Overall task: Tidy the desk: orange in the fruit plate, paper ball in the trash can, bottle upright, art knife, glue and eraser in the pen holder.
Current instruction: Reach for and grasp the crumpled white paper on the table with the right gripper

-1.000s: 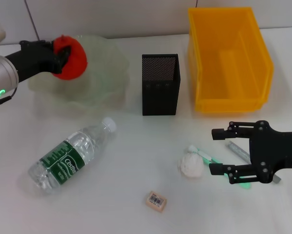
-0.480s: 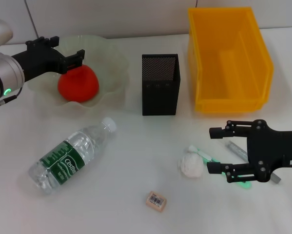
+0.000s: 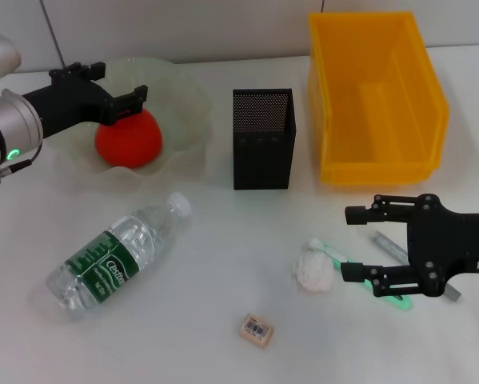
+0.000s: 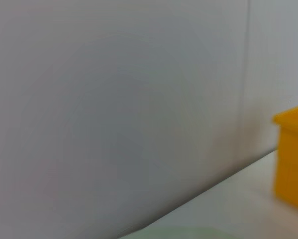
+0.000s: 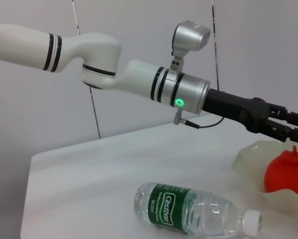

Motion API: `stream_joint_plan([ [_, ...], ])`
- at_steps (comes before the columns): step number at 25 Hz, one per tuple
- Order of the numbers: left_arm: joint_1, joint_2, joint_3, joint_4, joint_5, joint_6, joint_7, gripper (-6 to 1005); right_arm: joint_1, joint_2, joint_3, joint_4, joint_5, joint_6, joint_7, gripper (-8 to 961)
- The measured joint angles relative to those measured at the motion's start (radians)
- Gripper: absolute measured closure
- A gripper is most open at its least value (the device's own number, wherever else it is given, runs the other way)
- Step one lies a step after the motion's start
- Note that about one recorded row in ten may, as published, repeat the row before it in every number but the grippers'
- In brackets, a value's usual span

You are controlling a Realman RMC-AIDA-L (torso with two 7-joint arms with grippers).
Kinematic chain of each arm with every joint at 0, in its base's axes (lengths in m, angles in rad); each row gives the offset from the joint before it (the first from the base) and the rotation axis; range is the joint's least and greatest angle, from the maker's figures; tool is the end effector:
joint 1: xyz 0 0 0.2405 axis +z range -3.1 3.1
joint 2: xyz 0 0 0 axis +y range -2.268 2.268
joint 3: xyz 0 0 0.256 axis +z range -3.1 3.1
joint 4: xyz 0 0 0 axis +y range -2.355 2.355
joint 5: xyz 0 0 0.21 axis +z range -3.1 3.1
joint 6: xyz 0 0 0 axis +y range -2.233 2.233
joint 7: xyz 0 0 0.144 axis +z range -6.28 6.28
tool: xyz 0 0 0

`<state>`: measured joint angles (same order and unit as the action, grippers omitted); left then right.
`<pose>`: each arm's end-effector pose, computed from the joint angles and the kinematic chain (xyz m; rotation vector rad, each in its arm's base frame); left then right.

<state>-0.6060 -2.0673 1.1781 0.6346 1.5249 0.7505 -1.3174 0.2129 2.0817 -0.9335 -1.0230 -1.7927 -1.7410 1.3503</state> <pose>-0.2380 0.4248 -0.0167 -2.2874 -0.5302 -0.4429 0.2691 0.2594 0.0318 -2.7998 0.3693 0.7151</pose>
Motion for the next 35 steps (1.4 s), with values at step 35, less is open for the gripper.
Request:
stream_joint_plan([
  [35,0.246,0.015,-0.022,0.266,0.011,0.801,-0.004,192,0.159,0.000,-0.046,-0.168,-0.384,0.112,0.452,254],
])
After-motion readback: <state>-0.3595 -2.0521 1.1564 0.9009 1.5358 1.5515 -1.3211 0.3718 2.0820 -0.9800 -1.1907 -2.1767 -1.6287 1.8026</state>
